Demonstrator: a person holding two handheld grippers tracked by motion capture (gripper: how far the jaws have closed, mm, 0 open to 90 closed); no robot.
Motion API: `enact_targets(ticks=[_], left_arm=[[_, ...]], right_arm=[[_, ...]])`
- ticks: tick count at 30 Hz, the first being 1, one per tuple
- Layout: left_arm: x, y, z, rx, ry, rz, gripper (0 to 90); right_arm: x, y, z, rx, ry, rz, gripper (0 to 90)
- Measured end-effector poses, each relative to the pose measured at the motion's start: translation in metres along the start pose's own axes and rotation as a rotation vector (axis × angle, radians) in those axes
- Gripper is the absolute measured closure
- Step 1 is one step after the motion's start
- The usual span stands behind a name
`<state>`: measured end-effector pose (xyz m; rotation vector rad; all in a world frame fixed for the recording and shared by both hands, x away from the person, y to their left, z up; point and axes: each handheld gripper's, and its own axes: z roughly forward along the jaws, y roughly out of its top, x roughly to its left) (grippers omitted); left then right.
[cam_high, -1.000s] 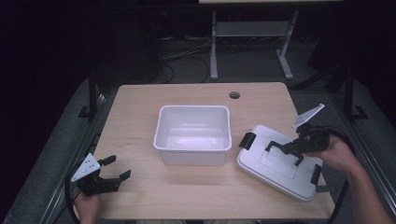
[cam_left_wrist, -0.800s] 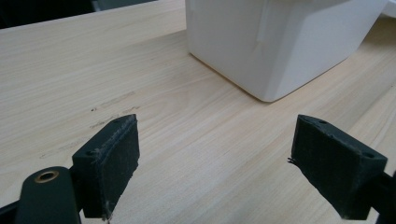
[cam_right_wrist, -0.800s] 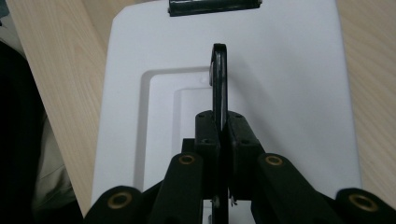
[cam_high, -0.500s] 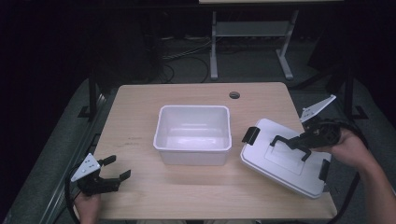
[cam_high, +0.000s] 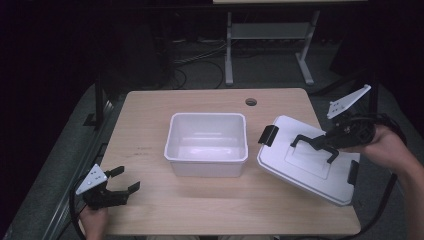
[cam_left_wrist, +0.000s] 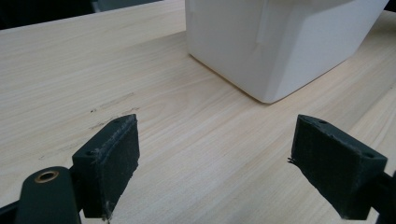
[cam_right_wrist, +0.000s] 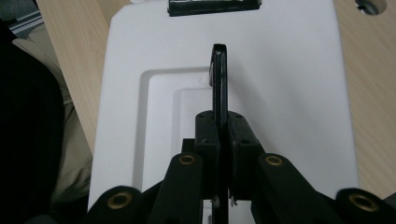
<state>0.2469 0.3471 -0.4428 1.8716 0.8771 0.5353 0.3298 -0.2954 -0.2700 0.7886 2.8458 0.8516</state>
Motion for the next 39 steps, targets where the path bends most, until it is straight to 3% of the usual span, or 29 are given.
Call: enact_targets(ticks=[6,11,25,39], left_arm=[[0.000,0.000,0.000,0.001,0.001,-0.006,14.7],[0.001,0.000,0.000,0.000,0.001,-0.001,14.7],[0.003,-0.001,-0.002,-0.003,0.003,-0.008,14.7],[0.002,0.000,-0.001,-0.007,0.002,-0.006,14.7]], right_arm=[[0.004,0.017,-0.009,-0.025,0.007,-0.034,84.4],[0.008,0.035,-0.009,-0.014,0.005,-0.060,84.4],[0.020,0.089,-0.002,-0.002,0.026,-0.148,84.4],[0.022,0.125,0.014,0.026,0.050,-0.200,84.3]])
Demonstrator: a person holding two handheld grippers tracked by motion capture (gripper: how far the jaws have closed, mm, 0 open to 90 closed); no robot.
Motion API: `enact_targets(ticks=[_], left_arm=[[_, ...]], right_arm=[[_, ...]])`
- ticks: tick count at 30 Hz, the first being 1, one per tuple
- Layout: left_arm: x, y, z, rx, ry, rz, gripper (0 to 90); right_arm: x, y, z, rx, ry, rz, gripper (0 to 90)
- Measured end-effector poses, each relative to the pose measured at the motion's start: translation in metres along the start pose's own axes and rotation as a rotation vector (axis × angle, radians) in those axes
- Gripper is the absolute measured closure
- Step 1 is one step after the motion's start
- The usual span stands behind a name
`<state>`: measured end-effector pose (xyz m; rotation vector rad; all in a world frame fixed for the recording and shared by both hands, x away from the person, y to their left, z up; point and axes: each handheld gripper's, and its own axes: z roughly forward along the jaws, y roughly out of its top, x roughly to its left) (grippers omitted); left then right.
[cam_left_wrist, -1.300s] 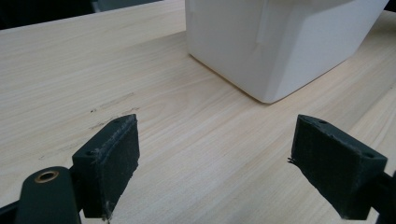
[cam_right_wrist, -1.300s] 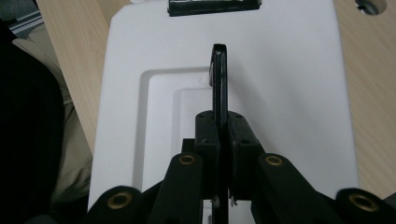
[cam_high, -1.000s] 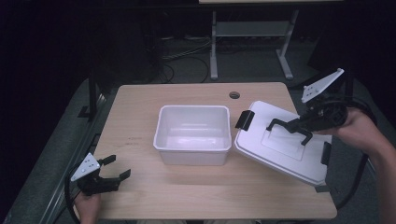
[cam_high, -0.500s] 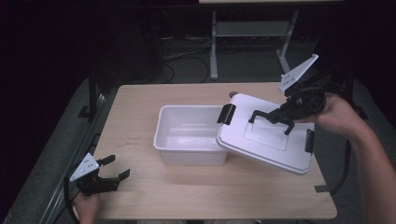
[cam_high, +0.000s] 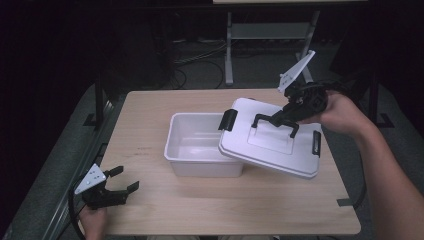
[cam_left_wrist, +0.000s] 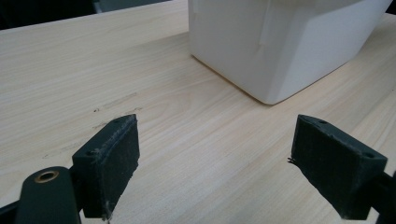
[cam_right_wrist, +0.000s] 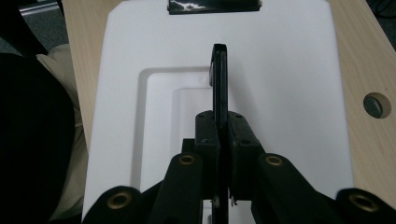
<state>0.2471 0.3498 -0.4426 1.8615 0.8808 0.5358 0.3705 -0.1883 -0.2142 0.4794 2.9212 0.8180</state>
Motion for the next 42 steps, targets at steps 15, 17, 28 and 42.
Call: enact_targets(ticks=[15,17,28,42], left_arm=[[0.002,0.000,0.000,0.001,-0.002,-0.006,14.7],[0.002,0.000,0.000,0.002,-0.004,-0.004,14.7],[0.002,0.000,0.000,0.001,-0.004,-0.002,14.7],[0.000,0.001,0.002,0.004,-0.010,0.008,14.7]], right_arm=[[-0.003,0.051,0.020,0.003,0.026,-0.069,84.4],[-0.005,0.058,0.024,0.000,0.039,-0.077,84.3],[-0.008,0.094,0.053,0.010,0.086,-0.134,84.3],[-0.015,0.115,0.083,0.021,0.136,-0.156,84.4]])
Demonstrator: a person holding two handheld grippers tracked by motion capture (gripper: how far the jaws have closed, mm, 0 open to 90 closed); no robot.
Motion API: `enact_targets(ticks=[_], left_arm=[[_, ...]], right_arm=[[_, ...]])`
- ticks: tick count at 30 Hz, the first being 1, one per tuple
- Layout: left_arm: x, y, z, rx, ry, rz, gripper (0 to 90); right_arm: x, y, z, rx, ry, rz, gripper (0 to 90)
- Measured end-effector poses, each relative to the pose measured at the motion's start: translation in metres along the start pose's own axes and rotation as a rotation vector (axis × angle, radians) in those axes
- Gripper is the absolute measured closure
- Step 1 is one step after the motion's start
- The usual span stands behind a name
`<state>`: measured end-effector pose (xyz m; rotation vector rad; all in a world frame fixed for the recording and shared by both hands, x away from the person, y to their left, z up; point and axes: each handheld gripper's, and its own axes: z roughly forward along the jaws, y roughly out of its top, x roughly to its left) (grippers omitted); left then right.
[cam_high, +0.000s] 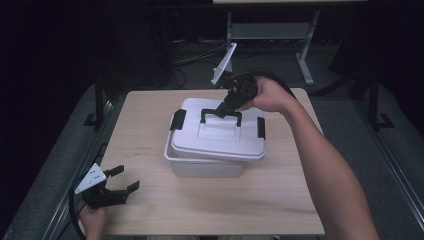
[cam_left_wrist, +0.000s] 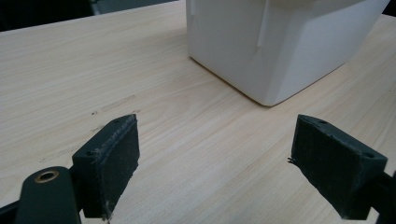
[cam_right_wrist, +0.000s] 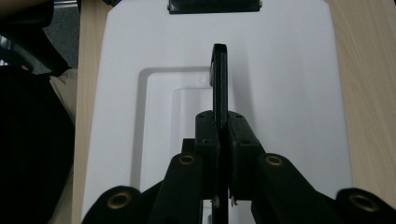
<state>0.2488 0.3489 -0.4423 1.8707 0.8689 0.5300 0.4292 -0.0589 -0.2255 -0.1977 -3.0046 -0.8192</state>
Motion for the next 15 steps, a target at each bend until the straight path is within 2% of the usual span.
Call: enact_targets(ticks=[15], left_arm=[[0.002,-0.001,-0.001,-0.004,0.004,-0.011,14.7]], right_arm=[[-0.014,0.018,0.028,0.014,0.040,-0.018,84.3]])
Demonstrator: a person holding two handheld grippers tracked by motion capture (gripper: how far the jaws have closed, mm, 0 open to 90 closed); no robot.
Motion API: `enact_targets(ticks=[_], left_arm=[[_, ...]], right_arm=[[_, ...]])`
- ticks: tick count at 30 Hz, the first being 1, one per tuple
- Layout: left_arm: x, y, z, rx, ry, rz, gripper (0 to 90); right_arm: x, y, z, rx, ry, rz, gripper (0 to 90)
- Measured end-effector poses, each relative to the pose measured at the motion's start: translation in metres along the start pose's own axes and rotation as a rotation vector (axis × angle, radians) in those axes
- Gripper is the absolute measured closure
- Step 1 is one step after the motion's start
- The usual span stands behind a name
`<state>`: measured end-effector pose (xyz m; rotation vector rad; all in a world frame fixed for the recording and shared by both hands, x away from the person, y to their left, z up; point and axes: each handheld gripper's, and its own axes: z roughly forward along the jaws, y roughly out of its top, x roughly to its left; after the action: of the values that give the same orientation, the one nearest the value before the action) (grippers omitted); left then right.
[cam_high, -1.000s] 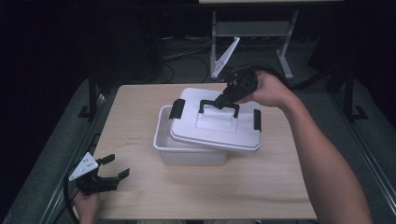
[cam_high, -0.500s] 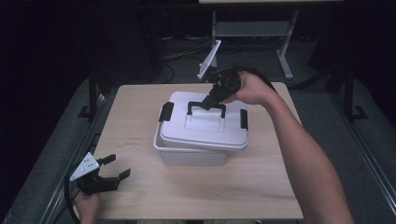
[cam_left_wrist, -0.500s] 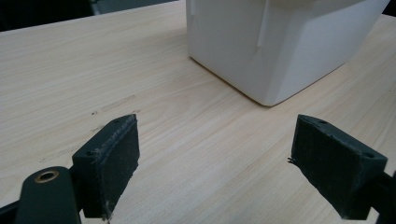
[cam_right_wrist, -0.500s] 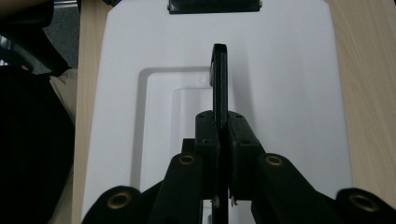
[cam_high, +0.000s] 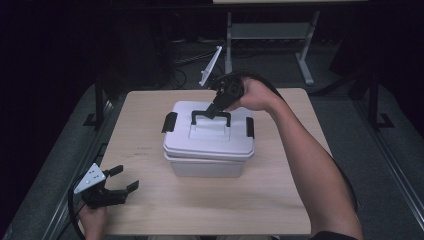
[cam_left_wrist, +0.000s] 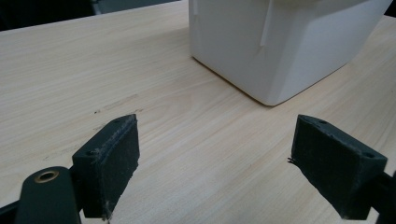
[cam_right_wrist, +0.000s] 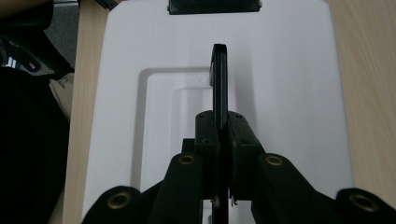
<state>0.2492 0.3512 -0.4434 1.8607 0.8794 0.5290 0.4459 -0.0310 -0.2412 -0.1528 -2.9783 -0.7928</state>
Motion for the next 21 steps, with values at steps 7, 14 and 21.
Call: enact_targets(ticks=[7,14,21], left_arm=[[0.000,0.000,0.000,0.003,-0.001,0.005,14.7],[0.001,-0.001,-0.001,0.000,0.004,0.002,14.7],[0.002,-0.001,-0.002,0.001,0.007,0.004,14.7]], right_arm=[[-0.006,0.002,0.014,0.016,0.019,-0.003,84.3],[-0.012,0.003,0.025,0.029,0.031,0.001,84.3],[-0.016,0.003,0.033,0.040,0.039,-0.004,84.3]])
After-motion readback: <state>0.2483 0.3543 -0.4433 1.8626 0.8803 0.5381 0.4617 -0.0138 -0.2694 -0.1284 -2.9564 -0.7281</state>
